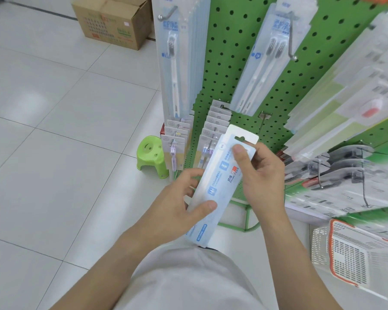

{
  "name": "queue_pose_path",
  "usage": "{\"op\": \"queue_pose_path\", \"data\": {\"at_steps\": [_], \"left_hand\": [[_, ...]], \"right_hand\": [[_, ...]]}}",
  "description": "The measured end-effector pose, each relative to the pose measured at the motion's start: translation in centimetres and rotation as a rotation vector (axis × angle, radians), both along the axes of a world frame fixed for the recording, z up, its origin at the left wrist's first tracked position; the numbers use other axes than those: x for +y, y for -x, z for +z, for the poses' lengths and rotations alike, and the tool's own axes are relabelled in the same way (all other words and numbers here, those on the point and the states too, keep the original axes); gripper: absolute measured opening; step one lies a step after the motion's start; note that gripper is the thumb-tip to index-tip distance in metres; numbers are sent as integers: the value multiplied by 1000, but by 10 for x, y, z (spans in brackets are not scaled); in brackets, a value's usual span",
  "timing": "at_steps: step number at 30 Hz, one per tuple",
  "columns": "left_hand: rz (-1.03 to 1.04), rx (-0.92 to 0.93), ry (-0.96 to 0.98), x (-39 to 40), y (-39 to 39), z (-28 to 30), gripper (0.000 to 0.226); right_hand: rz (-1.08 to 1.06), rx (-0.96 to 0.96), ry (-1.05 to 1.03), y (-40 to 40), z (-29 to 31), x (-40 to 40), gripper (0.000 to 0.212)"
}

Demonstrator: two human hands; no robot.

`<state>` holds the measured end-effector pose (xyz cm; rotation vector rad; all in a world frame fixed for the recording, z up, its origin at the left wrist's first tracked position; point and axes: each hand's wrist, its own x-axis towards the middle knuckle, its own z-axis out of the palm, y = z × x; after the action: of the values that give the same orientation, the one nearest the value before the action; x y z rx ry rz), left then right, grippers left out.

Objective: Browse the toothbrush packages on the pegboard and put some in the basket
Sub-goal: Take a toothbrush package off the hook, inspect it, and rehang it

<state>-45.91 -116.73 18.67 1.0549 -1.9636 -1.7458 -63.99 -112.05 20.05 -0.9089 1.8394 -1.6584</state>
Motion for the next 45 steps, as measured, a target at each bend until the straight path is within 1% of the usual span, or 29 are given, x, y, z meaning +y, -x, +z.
{"op": "queue_pose_path", "data": {"at_steps": [2,4,6,7,8,10,11,12,14,16,18,19,21,23,26,30,35,39,43,45], "left_hand": [[25,10,51,0,5,1,37],[77,34,38,-4,8,2,25],[91,59,8,-7,8,3,25],[93,70,25,-10,9,5,32],[99,81,69,-10,9,5,44],[111,128,261,-6,10,5,79],[99,151,377,-3,11,5,93],[73,163,478,2,14,6,101],[-12,155,629,10,21,9,108],[-66,141,684,15,29,12,109],[-39,169,608,13,33,15,101],[2,193,537,10,34,19,92],[92,266,388,1,33,28,66],[116,362,278,-4,32,40,46],[119,424,217,-7,35,51,33],[136,519,125,-14,40,61,33],[109,615,93,-26,46,72,29],[131,678,125,-29,50,84,33],[129,713,147,-27,60,94,32],[132,713,149,-26,65,98,35]], "right_hand": [[21,-19,18,-3,7,1,8],[98,-24,28,-6,14,3,8],[188,-29,41,-7,20,7,8],[206,-27,54,-7,23,8,12],[206,-17,61,-8,24,9,16],[138,8,84,-13,25,9,24],[80,19,104,-15,26,8,26],[22,17,134,-18,28,7,26],[-57,-28,201,-23,32,5,22],[-57,-23,216,-26,38,4,22],[-12,25,223,-28,43,3,26],[20,49,226,-28,45,5,27],[85,129,208,-24,49,8,32],[133,199,188,-19,52,11,37],[169,257,187,-12,56,12,37],[137,320,235,-7,58,11,28],[131,410,336,-4,63,12,41],[30,482,438,1,70,11,39],[-49,490,481,3,75,9,48],[-78,482,475,5,77,9,47]]}}
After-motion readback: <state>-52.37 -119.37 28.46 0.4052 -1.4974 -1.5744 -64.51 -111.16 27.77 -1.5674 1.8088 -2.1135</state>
